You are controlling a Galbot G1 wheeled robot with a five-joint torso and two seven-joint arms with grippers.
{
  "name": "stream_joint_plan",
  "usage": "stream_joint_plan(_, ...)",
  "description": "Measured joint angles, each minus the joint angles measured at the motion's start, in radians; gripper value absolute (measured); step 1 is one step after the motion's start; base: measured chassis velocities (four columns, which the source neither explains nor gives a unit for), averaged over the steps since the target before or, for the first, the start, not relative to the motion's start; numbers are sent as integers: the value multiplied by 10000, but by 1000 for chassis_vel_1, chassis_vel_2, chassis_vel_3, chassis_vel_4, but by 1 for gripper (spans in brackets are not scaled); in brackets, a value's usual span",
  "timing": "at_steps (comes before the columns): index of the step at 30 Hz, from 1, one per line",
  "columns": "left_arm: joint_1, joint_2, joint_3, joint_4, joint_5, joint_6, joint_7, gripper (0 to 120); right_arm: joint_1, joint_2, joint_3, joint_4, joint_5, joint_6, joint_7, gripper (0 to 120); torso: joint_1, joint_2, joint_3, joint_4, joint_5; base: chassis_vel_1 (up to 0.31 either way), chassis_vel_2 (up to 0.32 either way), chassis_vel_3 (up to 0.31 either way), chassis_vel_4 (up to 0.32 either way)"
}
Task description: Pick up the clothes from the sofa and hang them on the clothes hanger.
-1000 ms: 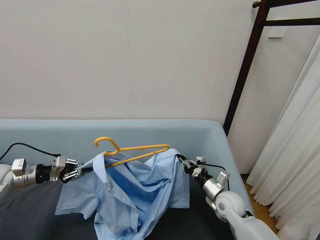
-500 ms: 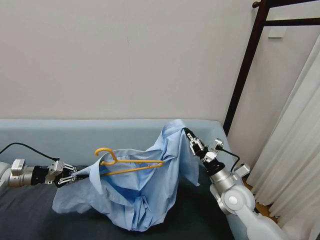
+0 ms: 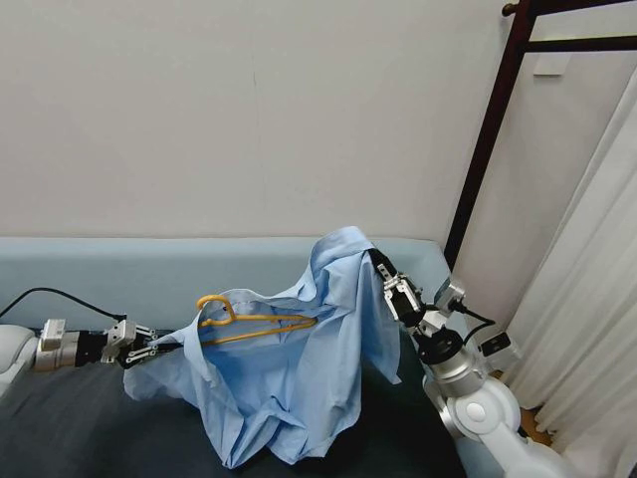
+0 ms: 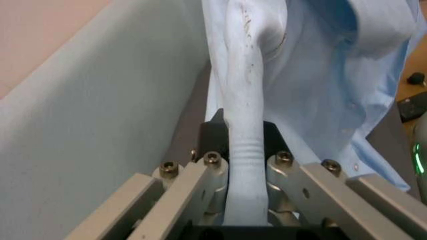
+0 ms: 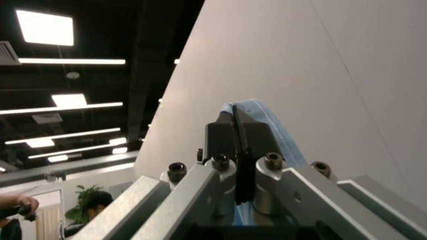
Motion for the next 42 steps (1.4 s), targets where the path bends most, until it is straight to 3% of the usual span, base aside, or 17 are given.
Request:
stream_joint_plan(6,-345,-38,169,371,-536,29,248,4,21,-53,111,-146,-55,1,4,0,0,0,-1,0,0,0,0,0,0)
stream_joint_plan(13,-525,-204,186,678,-91,-8,31,4,-260,-92,145,159,140,-97,-508,0,0,0,0,0,-1,0,0,0,0)
stream_joint_plan(25,-178,-118,43,621,-581,276,-438,3,-693,-188,129,-44,-785,-278,-575,0,0,0,-1,0,-1,0,0,0,0)
stream_joint_plan(32,167,131,-111,343,-1215,666,-486,3,-771,-191,68,-57,-1051,-422,735,0,0,1,-1,0,0,0,0,0,0)
stream_joint_plan(42,379,168,-323,233,-592,554,-886,1,-934,-283,90,485,-500,-467,360,0,0,0,-1,0,0,0,0,0,0)
